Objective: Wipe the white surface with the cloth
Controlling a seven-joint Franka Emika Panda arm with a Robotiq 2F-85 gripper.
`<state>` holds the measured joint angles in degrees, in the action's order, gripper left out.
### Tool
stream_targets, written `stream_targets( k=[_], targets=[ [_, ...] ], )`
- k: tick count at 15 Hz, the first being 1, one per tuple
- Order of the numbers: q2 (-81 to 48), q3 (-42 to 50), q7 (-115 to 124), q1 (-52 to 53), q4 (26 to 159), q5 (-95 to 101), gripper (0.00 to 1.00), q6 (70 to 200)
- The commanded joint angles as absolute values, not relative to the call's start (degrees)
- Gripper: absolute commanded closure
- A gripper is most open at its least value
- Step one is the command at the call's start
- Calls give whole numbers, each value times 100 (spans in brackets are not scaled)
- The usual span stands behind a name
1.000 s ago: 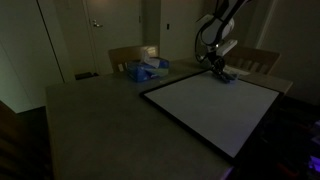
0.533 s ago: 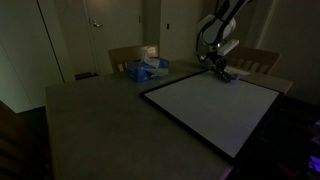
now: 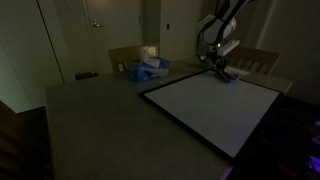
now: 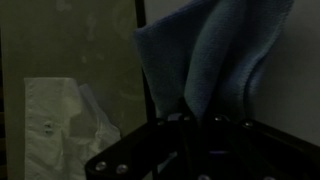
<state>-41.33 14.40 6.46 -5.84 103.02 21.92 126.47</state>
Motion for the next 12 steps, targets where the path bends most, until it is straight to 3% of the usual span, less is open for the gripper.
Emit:
stream_targets(
  k=[1, 12],
  targets=[
    [-4056, 1520, 827, -587, 10613, 2227, 97, 12766],
    [-3673, 1674, 1185, -540, 11314, 2314, 97, 12815]
  ],
)
